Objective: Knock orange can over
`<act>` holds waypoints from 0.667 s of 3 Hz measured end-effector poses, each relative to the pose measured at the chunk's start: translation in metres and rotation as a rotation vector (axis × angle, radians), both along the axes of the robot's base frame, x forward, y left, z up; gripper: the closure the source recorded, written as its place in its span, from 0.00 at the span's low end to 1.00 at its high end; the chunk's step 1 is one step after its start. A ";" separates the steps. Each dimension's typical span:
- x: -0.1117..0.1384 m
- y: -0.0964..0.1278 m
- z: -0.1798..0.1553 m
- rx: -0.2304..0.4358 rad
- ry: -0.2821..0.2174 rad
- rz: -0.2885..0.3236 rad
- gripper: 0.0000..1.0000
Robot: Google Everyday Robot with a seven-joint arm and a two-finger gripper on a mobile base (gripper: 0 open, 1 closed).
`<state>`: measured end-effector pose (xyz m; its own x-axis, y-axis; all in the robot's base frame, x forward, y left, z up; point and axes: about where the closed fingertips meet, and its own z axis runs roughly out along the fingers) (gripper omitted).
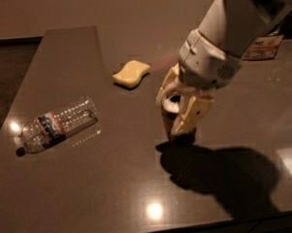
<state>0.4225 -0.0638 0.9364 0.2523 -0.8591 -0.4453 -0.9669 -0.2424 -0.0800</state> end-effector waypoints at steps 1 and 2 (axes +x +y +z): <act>0.050 -0.024 0.009 -0.092 -0.052 -0.025 1.00; 0.084 -0.038 0.011 -0.203 -0.123 -0.025 1.00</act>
Offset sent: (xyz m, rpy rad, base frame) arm 0.1156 -0.0700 0.0109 -0.4183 -0.1772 -0.0100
